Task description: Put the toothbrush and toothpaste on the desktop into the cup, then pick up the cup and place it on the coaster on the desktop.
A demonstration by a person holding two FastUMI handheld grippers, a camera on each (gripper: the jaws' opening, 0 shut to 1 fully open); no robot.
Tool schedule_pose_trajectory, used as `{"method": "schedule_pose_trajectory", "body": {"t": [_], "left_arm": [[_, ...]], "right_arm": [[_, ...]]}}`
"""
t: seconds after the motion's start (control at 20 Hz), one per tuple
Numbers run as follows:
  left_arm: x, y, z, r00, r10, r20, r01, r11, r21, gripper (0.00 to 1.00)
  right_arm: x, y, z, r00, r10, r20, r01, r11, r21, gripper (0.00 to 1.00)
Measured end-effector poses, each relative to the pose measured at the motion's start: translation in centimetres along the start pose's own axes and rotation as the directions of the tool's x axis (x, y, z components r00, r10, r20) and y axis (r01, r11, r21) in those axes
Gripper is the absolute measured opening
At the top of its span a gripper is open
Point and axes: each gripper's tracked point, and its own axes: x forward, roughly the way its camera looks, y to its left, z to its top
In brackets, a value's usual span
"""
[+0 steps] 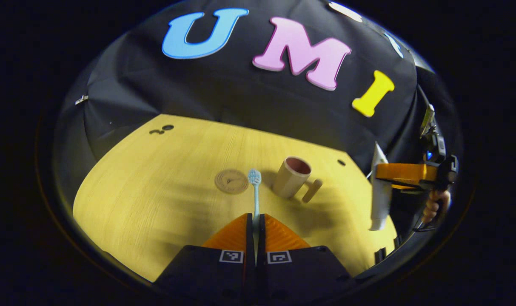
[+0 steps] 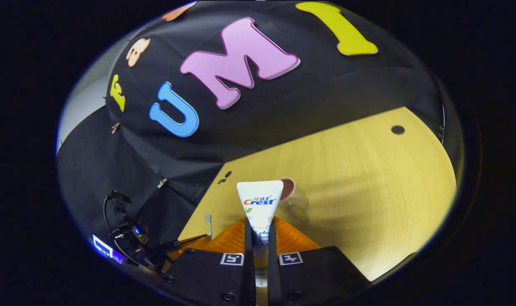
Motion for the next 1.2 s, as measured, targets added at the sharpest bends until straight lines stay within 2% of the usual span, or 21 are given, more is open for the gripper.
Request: {"method": "schedule_pose_trajectory", "body": {"t": [0.1, 0.25, 0.4, 0.6, 0.8, 0.85, 0.9, 1.05, 1.2], "left_arm": [[-1.2, -1.3, 1.8, 0.998, -0.014, 0.061, 0.015, 1.0, -0.018, 0.06], [-3.0, -2.9, 4.4, 0.99, -0.033, 0.138, 0.039, 0.998, -0.044, 0.06], [-3.7, -3.9, 6.0, 0.981, -0.036, 0.19, 0.049, 0.997, -0.062, 0.06], [-4.1, -4.1, 6.1, 0.977, -0.031, 0.213, 0.051, 0.994, -0.091, 0.06], [-4.2, -4.2, 6.6, 0.969, -0.019, 0.246, 0.054, 0.989, -0.135, 0.06], [-4.1, -4.4, 6.6, 0.967, -0.019, 0.252, 0.058, 0.988, -0.146, 0.01], [-4.0, -4.5, 6.9, 0.965, -0.02, 0.262, 0.063, 0.986, -0.157, 0.06], [-2.6, -4.9, 8.7, 0.956, -0.032, 0.291, 0.086, 0.981, -0.172, 0.06], [-2.0, -5.9, 10.3, 0.942, -0.06, 0.33, 0.131, 0.972, -0.196, 0.06]], "right_arm": [[1.4, 0.6, 2.6, 0.998, 0.033, 0.057, -0.03, 0.998, -0.046, 0.15], [5.0, 0.0, 5.5, 0.992, 0.045, 0.116, -0.031, 0.993, -0.117, 0.15], [9.8, -0.7, 6.5, 0.99, 0.05, 0.133, -0.024, 0.982, -0.189, 0.14], [15.6, -0.6, 6.4, 0.989, 0.078, 0.128, -0.048, 0.974, -0.221, 0.15], [19.6, -2.2, 4.9, 0.993, 0.054, 0.109, -0.018, 0.951, -0.308, 0.15], [20.5, -2.8, 4.1, 0.995, 0.044, 0.093, -0.011, 0.946, -0.325, 0.15], [21.0, -3.3, 3.3, 0.997, 0.036, 0.072, -0.009, 0.939, -0.343, 0.15], [22.0, -4.3, 0.9, 0.999, 0.023, 0.022, -0.013, 0.925, -0.38, 0.15], [21.8, -4.3, 0.3, 0.998, 0.043, 0.036, -0.026, 0.917, -0.398, 0.15]]}}
